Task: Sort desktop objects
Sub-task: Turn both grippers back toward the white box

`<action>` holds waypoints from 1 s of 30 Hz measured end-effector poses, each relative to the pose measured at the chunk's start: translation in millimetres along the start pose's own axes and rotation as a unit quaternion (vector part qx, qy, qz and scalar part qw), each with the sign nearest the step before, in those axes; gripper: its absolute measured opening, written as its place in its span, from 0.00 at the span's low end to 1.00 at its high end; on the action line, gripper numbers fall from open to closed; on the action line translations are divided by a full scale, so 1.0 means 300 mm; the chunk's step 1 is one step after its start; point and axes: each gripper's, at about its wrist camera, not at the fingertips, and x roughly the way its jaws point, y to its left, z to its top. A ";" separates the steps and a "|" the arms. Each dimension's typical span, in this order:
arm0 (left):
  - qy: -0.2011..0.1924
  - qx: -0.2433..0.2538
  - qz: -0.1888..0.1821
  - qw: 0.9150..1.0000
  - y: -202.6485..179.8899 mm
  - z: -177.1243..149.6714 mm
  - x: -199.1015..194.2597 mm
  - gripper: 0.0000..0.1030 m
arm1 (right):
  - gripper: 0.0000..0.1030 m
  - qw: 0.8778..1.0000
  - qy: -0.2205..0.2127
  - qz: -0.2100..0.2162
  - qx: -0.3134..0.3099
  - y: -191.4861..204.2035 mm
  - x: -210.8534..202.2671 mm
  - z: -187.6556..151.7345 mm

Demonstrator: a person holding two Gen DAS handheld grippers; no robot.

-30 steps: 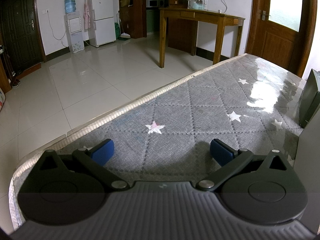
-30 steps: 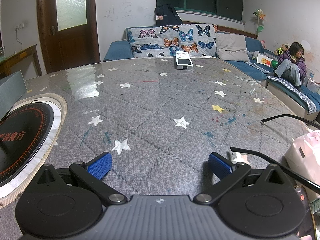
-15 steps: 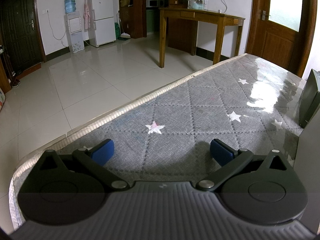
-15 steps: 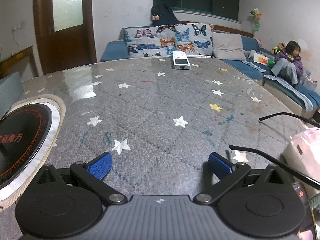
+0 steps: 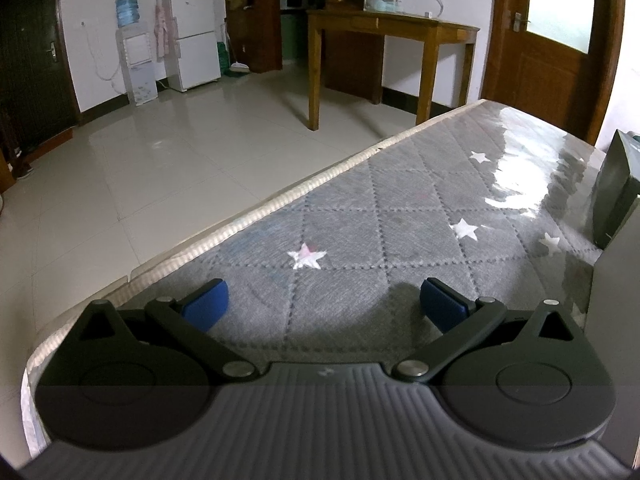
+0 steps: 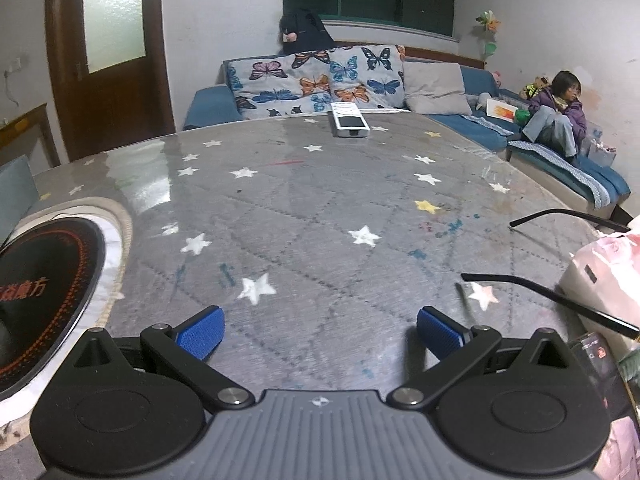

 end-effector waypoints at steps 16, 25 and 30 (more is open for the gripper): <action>0.003 0.022 -0.013 1.000 0.008 0.002 -0.030 1.00 | 1.00 0.999 -0.013 0.031 -0.037 0.190 -0.063 -0.022; -0.012 0.039 -0.013 0.999 0.014 0.006 -0.077 1.00 | 1.00 0.997 -0.003 0.070 -0.042 0.282 -0.104 -0.019; -0.023 0.043 -0.020 0.999 0.023 0.021 -0.111 1.00 | 1.00 0.995 0.001 0.086 -0.057 0.343 -0.124 -0.007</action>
